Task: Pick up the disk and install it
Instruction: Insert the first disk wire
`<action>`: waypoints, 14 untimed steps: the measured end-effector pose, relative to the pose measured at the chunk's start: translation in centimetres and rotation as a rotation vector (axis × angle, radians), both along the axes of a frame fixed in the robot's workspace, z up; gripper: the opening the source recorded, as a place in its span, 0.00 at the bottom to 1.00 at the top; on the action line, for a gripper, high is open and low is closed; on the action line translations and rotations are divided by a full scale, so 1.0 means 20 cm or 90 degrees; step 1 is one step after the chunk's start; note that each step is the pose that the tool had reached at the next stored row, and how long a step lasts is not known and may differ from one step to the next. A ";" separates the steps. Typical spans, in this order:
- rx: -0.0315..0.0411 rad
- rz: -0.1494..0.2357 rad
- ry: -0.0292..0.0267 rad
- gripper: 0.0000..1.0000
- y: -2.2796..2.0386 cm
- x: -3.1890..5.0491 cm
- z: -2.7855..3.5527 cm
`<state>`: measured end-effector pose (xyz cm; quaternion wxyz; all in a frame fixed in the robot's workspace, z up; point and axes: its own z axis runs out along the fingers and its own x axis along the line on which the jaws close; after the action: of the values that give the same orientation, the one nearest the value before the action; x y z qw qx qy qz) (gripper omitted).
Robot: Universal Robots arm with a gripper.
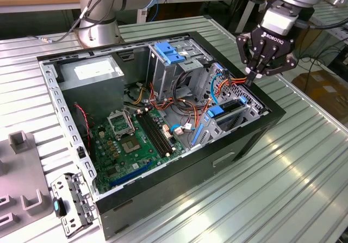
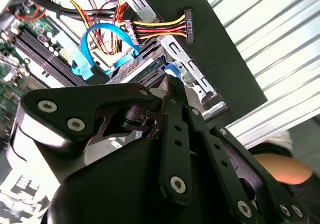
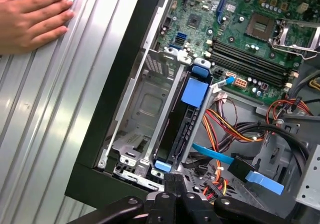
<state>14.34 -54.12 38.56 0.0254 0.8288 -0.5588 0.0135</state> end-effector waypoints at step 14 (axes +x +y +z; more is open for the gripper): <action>0.0001 0.012 0.0000 0.11 0.010 0.040 0.000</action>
<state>15.14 -53.92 38.56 0.0252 0.8339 -0.5511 0.0137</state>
